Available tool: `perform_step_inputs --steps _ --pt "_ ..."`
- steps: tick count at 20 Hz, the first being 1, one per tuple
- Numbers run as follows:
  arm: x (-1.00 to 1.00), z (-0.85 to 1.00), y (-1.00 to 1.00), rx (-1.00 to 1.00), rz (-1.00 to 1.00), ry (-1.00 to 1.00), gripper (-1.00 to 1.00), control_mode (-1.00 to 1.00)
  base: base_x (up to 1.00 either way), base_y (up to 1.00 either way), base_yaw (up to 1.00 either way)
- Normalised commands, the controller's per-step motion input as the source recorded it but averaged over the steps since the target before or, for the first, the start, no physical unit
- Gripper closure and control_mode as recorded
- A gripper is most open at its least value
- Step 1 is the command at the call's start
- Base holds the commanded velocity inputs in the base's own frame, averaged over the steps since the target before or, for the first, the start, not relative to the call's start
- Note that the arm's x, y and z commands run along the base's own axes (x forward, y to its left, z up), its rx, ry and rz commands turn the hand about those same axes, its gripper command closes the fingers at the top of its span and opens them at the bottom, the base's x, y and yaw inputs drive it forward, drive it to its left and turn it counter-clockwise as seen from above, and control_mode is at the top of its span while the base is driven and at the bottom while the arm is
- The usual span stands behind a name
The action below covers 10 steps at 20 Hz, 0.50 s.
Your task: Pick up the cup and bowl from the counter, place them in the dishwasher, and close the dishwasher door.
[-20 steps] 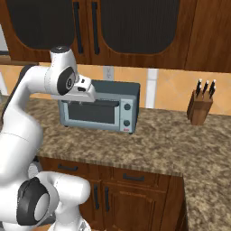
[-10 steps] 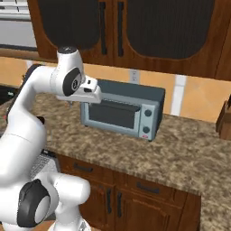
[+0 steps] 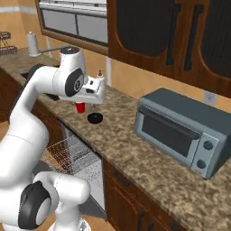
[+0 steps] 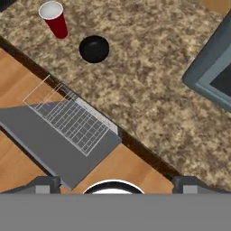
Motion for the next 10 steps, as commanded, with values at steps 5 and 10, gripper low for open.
perform_step_inputs --steps 5,10 --pt "0.00 0.00 0.00 0.00 0.00 0.00 -1.00 1.00 0.00 0.00 0.70" --pt "0.00 0.00 0.00 0.00 0.00 0.00 -1.00 1.00 -0.01 0.00 0.63"
